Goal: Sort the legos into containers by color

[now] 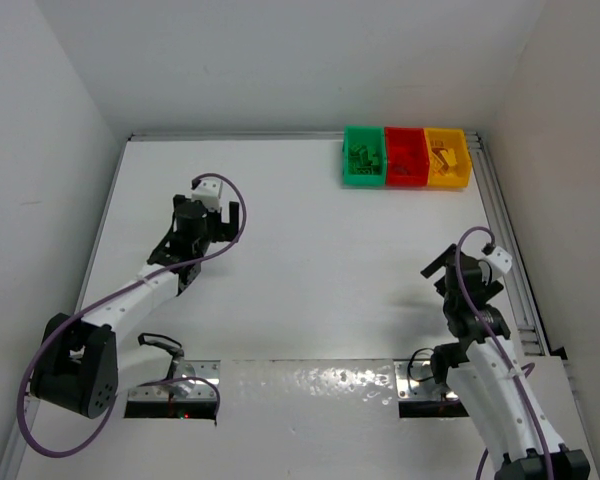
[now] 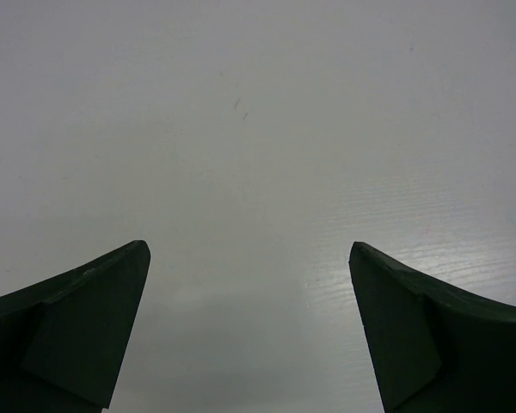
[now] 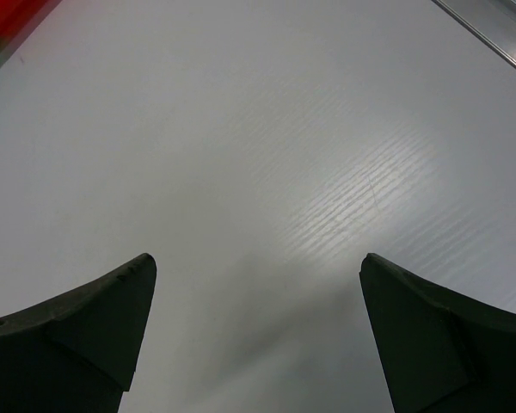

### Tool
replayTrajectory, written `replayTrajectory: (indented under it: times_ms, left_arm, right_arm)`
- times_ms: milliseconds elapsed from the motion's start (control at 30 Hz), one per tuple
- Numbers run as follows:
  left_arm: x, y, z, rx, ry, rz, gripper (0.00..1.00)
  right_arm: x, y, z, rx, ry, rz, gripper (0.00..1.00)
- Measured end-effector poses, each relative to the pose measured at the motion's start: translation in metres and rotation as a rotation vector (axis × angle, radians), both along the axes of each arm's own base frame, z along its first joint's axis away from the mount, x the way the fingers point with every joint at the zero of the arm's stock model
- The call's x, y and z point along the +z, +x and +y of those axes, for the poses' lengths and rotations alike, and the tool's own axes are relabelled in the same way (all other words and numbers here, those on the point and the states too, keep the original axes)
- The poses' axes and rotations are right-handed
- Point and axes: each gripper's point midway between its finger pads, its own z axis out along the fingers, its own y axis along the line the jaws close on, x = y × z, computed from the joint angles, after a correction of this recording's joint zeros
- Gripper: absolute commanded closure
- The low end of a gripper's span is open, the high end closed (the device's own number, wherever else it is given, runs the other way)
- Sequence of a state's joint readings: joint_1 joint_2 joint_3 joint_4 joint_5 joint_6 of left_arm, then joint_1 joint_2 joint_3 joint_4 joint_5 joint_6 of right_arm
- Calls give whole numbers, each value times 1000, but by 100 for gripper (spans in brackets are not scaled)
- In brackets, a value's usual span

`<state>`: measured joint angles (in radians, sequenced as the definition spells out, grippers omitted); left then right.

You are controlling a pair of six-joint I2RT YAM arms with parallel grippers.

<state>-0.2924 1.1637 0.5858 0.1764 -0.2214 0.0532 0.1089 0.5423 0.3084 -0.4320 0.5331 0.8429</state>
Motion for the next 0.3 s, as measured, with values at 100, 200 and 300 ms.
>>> replayTrajectory:
  times_ms: [100, 200, 300]
  left_arm:
    - [0, 0, -1, 0, -7, 1, 0]
    - [0, 0, -1, -1, -8, 1, 0]
    - [0, 0, -1, -1, -10, 1, 0]
  right_arm:
    - [-2, -1, -2, -8, -7, 10, 1]
    - [-5, -2, -3, -14, -14, 29, 1]
    - [-7, -4, -4, -25, -12, 39, 1]
